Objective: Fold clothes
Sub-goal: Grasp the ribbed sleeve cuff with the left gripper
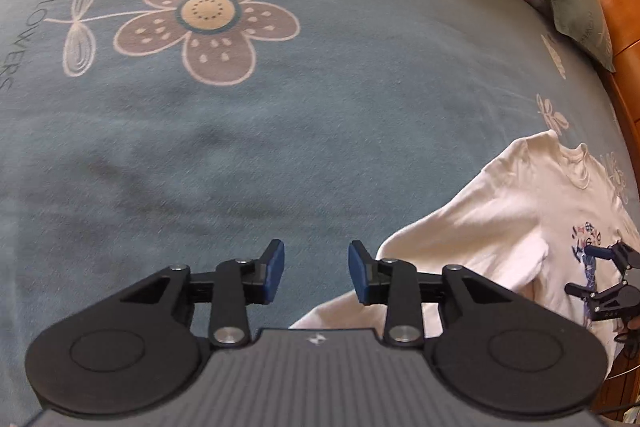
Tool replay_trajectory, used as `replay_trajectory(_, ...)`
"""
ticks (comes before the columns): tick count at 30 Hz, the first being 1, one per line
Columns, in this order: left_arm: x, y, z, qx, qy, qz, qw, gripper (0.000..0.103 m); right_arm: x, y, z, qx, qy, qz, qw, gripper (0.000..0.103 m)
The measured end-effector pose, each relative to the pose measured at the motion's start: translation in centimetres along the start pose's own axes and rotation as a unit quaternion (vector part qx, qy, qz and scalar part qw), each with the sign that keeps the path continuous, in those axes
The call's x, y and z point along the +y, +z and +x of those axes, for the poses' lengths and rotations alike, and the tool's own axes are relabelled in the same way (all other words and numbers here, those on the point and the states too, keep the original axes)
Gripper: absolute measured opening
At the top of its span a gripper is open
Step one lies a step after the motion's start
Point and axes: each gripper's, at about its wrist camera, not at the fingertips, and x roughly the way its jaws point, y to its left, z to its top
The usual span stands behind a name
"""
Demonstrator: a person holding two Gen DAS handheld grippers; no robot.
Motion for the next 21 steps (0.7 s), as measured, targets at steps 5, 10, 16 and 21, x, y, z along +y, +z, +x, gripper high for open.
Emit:
replay_trajectory(5,2.9,-5.4,-2.2,-0.007,0.089,-0.057,0.9944,0.049,0.0,-0.1,0.1,-0.004,0.002,0.0,1.0,0.103)
replay_trajectory(10,4.8,-8.8,-1.4,0.006,0.153,-0.096,0.9835,0.066,0.0,-0.3,0.0,-0.006,0.005,-0.008,1.0,0.103)
replay_trajectory(16,4.6,-9.5,-0.9,-0.016,0.17,-0.134,0.9763,0.046,0.1,-0.3,0.0,-0.004,0.005,-0.012,1.0,0.103)
replay_trajectory(21,2.6,-8.3,-1.4,-0.026,0.202,-0.1,0.9738,0.015,0.2,-0.4,0.1,-0.005,0.003,-0.012,1.0,0.103)
